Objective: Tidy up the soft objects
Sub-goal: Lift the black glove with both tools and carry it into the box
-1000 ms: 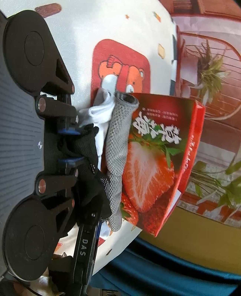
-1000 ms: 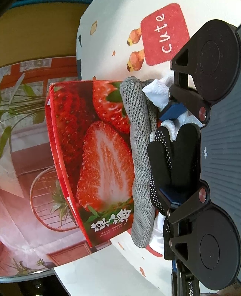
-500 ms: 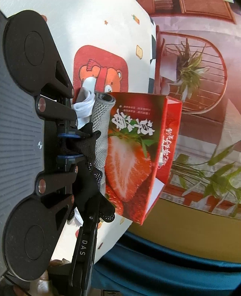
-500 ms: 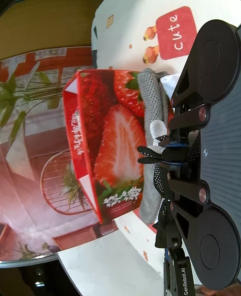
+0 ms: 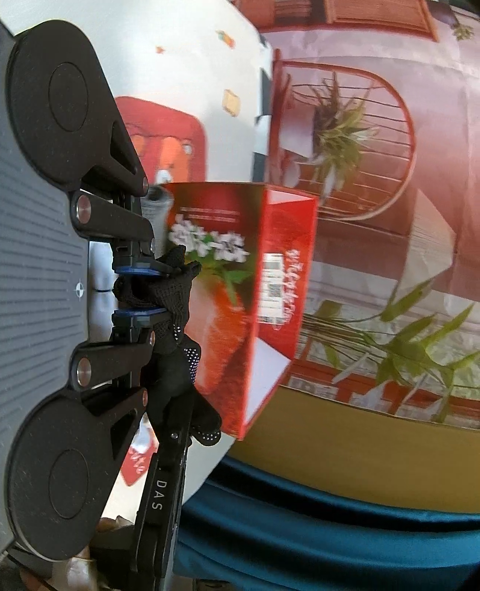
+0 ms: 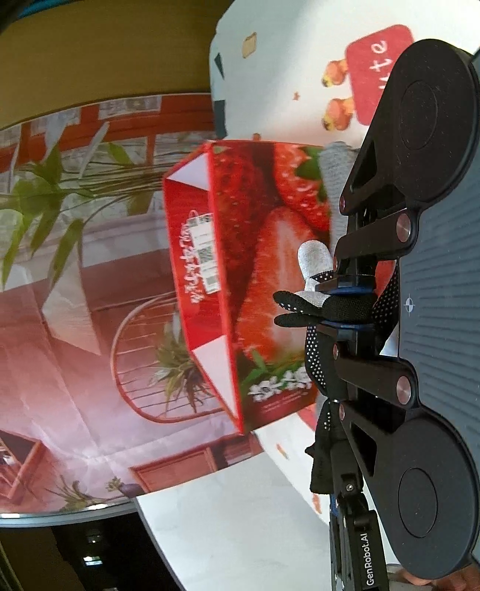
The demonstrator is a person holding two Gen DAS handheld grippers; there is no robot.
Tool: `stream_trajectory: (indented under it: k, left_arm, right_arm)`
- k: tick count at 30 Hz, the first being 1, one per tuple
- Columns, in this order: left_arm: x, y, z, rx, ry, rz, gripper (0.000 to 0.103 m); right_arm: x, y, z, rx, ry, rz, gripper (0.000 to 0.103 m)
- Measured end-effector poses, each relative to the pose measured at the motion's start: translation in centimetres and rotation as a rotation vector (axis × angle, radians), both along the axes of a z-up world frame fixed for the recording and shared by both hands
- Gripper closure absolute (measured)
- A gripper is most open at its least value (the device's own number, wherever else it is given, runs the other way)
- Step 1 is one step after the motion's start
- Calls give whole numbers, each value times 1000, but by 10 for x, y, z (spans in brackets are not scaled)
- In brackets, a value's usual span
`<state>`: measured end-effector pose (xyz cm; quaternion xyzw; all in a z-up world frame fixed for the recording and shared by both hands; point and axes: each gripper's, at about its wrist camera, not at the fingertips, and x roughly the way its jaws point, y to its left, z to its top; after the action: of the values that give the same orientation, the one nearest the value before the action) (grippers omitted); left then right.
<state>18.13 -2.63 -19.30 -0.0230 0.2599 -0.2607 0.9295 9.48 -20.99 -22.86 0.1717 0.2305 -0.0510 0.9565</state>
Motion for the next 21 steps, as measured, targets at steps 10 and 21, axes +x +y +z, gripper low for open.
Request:
stream_trajectory:
  k: [10, 21]
  left_arm:
    - [21, -11, 30, -26, -29, -14, 86]
    - [61, -17, 57, -47, -45, -12, 86]
  right_arm:
    - [17, -17, 34, -20, -63, -25, 91]
    - [52, -33, 68, -68, -99, -14, 91]
